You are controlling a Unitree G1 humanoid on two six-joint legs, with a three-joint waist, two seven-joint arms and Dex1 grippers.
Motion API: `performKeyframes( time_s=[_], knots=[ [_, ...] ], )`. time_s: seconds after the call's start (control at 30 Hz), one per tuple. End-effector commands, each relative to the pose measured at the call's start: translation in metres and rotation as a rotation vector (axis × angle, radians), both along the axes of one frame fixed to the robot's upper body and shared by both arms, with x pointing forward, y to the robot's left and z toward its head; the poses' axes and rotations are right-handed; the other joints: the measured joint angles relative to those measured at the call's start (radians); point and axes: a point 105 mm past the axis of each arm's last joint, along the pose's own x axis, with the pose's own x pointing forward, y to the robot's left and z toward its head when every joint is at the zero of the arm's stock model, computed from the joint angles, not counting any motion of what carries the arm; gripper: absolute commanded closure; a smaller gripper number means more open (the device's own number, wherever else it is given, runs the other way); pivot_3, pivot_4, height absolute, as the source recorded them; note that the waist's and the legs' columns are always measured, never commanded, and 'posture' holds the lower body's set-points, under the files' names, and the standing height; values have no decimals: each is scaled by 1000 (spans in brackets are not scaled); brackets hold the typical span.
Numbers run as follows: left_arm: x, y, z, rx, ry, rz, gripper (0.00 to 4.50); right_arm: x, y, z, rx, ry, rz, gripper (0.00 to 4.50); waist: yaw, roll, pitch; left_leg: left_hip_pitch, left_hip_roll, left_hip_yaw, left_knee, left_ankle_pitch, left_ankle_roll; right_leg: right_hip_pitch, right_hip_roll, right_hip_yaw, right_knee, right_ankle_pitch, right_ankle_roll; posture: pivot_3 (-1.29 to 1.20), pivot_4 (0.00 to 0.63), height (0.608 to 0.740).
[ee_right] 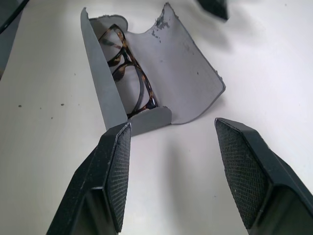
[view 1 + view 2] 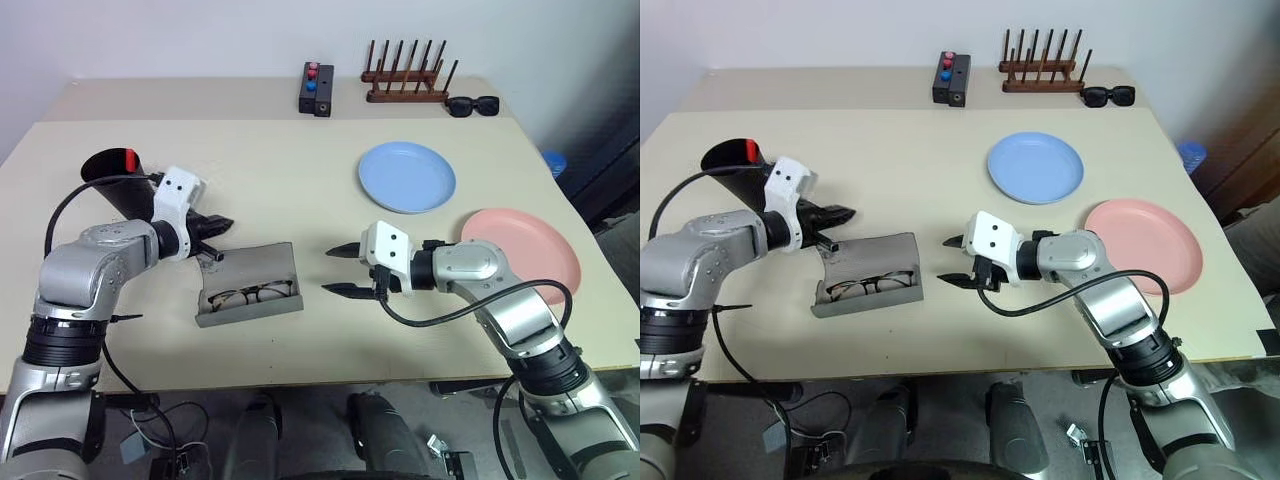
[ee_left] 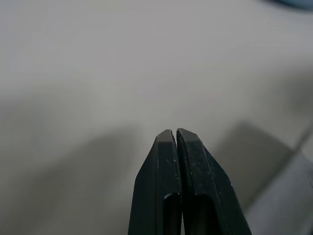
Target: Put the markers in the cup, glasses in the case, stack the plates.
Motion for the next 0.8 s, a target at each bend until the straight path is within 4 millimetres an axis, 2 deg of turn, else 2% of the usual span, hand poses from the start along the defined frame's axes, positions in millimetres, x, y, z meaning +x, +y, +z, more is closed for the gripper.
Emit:
performKeyframes(
  time_s=[0.03,0.2,0.33,0.43,0.6,0.8],
  knots=[
    [-15,-1,4,55,39,-128,4447,-5,-2,14,31,-41,1,1757,3,0,0,0,0,0,0,0,0,0,0,0,0,0,0,0,150,740],
    [-37,1,-6,110,74,-258,4447,-5,-3,14,32,-39,-8,1757,4,0,0,0,0,1,0,0,0,0,-1,0,-1,-2,-4,0,150,740],
    [-54,-1,-1,81,44,-334,4447,-4,-5,14,30,-37,-14,1757,5,0,0,0,0,1,0,0,0,0,-1,1,-1,-3,-4,0,150,740],
    [-66,-9,5,64,-45,-411,4447,-3,-7,13,25,-34,-12,1757,5,0,0,0,0,1,0,0,0,0,-1,1,-1,-3,-4,0,150,740],
    [-75,-20,6,0,-55,-400,4447,-1,-8,11,21,-30,-13,1757,8,0,0,-1,0,1,1,0,0,1,-1,1,-1,-2,-4,0,150,740],
    [-88,-33,-3,-54,-24,-399,4447,1,-8,9,19,-25,-16,1757,5,0,0,0,0,1,1,0,0,1,-1,1,-1,-2,-4,0,150,740]
  ],
)
